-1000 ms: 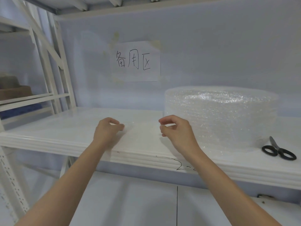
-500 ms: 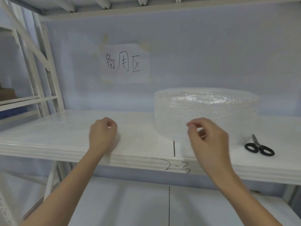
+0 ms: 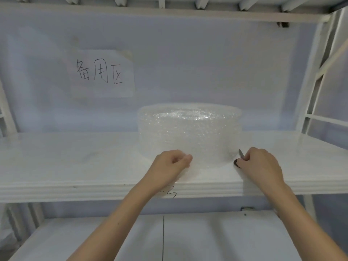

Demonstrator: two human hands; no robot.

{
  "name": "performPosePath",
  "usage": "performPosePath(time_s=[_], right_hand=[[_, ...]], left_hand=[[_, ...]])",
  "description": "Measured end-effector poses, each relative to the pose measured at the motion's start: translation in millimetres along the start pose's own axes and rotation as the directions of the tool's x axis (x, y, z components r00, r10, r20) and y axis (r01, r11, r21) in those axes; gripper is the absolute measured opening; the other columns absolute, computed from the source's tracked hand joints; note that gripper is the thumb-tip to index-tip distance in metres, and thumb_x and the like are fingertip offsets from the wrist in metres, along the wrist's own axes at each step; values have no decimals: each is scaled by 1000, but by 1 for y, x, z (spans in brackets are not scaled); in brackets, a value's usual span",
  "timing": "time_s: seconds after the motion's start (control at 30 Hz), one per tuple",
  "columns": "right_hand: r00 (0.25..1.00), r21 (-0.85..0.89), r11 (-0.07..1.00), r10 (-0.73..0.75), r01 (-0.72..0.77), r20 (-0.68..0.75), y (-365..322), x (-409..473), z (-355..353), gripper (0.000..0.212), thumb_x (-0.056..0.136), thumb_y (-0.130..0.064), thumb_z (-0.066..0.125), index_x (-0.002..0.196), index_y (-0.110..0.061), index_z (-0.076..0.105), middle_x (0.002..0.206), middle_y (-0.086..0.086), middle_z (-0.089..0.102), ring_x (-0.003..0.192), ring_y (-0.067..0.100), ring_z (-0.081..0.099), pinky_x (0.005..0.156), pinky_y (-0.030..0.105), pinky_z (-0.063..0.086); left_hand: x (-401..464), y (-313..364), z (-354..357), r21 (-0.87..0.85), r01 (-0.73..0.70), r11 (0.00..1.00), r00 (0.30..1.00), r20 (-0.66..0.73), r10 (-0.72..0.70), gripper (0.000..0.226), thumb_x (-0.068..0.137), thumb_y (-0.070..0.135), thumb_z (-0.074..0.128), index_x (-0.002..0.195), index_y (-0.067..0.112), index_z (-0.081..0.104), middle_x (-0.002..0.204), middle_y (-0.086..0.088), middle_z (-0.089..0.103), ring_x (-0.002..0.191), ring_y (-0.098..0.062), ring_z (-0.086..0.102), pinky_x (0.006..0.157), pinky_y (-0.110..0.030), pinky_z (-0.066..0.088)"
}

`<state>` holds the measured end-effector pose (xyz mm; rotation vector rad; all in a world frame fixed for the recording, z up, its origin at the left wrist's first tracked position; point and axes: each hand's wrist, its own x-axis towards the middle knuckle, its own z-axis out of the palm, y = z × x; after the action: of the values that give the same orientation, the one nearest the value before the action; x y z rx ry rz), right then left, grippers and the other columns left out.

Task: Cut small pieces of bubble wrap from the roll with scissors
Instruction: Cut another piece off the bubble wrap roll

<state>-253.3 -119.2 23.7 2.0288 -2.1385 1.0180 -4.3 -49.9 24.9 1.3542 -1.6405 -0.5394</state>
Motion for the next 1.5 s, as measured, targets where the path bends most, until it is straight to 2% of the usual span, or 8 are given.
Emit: performPosePath(time_s=[0.6,0.83,0.97,1.07,1.13,1.2,1.3,1.5], right_hand=[[933,-273,962,73,28,352,-1,18,-48,32,78,-27,69,69,-9,44,70,5,51,58,19,47,49,25,34],[954,121,978,131,-169,269,29,7,-58,41,84,-32,69,60,-3,51,57,10,58,49,22,61,48,26,38],[927,736,578,107,-352,360,51,-24,-58,27,89,-12,65,79,13,69,90,24,73,77,25,71,59,20,60],[920,874,301,27,-381,391,51,-52,-53,16,82,-9,72,77,6,75,95,21,72,77,19,71,65,19,60],[878,878,175,-104,-446,467,45,-70,-44,39,48,-27,95,66,2,77,78,18,72,60,16,69,55,21,58],[801,835,141,-234,-533,551,32,-91,-32,52,31,-32,99,65,1,76,70,16,70,56,17,68,51,25,57],[690,773,219,-355,-595,631,5,-121,-15,18,67,-14,85,67,-1,73,72,16,65,60,18,66,52,29,57],[601,719,238,-414,-653,684,-19,-140,22,16,75,-16,76,71,-4,67,76,11,57,61,18,59,54,31,53]], left_hand=[[-13,6,1,-109,-96,989,979,169,114,19,91,32,67,105,41,76,103,23,74,77,-13,56,78,-15,44],[-15,18,14,-7,-152,988,976,155,152,19,93,25,63,104,32,77,96,14,75,65,-2,52,68,-13,41],[-13,12,-1,-106,-99,989,994,32,103,17,93,17,63,100,26,76,87,5,77,71,-8,60,74,-27,48],[-14,4,-10,-115,-25,993,998,-55,19,10,92,19,66,92,19,76,83,3,78,69,-2,60,70,-27,47],[-15,1,-10,-91,30,995,996,-76,-37,13,92,24,65,88,18,76,82,6,78,67,-2,58,68,-27,48],[-16,0,-9,-79,67,995,995,-72,-73,16,93,26,63,87,18,76,82,7,78,68,-4,57,69,-28,49],[-19,2,-7,-73,80,994,996,-26,-82,16,94,26,62,90,17,75,84,4,78,70,-6,60,72,-26,49],[-21,0,-16,-118,110,987,993,43,-106,10,86,17,72,95,21,76,88,2,79,93,-12,73,84,-24,54]])
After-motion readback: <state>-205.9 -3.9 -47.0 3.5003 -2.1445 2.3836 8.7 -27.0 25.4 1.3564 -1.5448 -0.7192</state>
